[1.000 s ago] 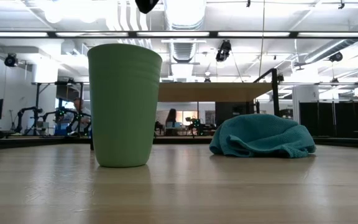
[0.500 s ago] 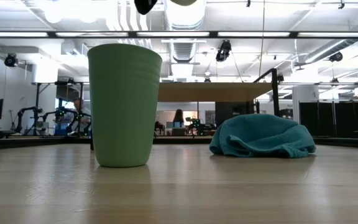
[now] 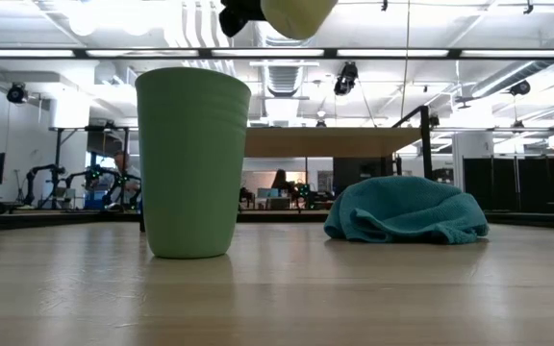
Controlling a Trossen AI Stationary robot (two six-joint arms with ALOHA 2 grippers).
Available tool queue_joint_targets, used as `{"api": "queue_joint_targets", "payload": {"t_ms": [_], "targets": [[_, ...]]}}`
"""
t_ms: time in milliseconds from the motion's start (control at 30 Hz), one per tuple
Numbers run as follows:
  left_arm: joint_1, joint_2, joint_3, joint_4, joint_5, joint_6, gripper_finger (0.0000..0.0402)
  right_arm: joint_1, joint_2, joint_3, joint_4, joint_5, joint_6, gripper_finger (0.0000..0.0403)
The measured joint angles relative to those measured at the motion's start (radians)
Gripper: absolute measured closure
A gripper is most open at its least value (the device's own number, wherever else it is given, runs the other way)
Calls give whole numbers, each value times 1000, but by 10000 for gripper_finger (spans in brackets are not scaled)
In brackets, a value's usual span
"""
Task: Stack small to large cups/mugs on shelf
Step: Put the yellow cup on the shelf
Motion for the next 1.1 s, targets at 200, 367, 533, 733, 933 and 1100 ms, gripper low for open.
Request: {"api": "queue_joint_targets", "payload": {"t_ms": [200, 367, 533, 733, 933, 1100], "targets": [[21, 22, 0, 12, -37, -2, 398, -42, 1, -6, -12, 0, 43, 308], [48, 30, -3, 11, -49, -2, 398, -73, 1, -32, -4, 3, 45, 308], [69, 40, -22, 9, -87, -1, 398, -96, 1, -77, -8, 12, 42, 307], [94, 65, -34, 13, -98, 0, 398, -132, 1, -122, 4, 10, 39, 307], [117, 80, -75, 59, -98, 0, 398, -169, 1, -145, 29, 12, 43, 308], [117, 79, -93, 107, -98, 1, 398, -192, 0, -162, 80, 9, 45, 308]]}}
